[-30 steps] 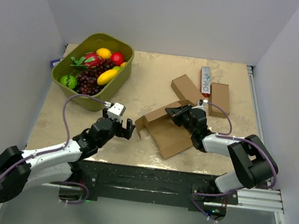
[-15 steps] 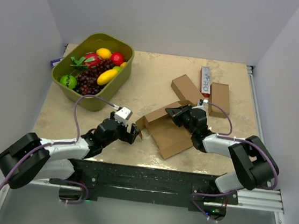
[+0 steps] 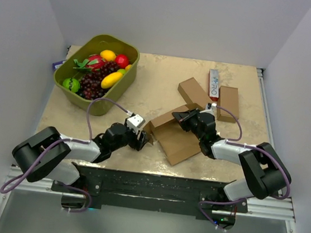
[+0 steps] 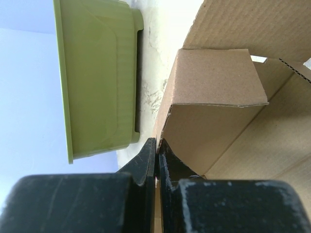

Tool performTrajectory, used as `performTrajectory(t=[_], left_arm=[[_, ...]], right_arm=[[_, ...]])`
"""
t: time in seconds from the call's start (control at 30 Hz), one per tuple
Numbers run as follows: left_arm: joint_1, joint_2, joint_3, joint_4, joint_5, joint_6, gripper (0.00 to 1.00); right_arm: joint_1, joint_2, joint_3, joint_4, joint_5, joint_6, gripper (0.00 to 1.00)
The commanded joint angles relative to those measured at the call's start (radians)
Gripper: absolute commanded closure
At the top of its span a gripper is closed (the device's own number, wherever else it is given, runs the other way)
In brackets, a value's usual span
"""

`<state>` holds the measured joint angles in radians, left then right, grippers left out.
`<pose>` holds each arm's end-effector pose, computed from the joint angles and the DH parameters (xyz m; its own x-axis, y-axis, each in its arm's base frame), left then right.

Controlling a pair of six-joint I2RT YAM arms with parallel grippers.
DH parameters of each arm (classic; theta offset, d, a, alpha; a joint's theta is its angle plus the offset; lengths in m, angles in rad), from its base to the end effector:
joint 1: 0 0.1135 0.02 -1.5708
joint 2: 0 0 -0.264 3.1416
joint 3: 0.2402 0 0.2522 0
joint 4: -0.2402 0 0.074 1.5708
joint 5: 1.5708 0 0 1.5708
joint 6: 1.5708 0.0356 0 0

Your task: Fold the paper box

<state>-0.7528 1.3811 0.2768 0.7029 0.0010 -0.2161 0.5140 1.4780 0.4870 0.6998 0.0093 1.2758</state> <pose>0.1714 -0.1606 0.1381 -0.4252 0.1046 -0.8990 0.6073 0.7695 -0.1978 0.2483 0.1398 0.1728 -0.5357 0.7963 -0.2810 0.0985 0.3895 0.9157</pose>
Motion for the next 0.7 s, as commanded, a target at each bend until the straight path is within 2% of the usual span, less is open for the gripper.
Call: performTrajectory(t=[0.0, 0.33, 0.67], left_arm=[[0.001, 0.009, 0.042, 0.115, 0.05, 0.018, 0.33], [-0.032, 0.052, 0.079, 0.118, 0.037, 0.0, 0.39], [-0.065, 0.096, 0.107, 0.147, -0.071, -0.084, 0.42]], right_arm=[[0.001, -0.025, -0.008, -0.01, 0.031, -0.033, 1.0], [0.006, -0.012, -0.002, -0.006, 0.023, -0.033, 1.0], [0.014, -0.001, -0.001, -0.006, 0.027, -0.033, 1.0]])
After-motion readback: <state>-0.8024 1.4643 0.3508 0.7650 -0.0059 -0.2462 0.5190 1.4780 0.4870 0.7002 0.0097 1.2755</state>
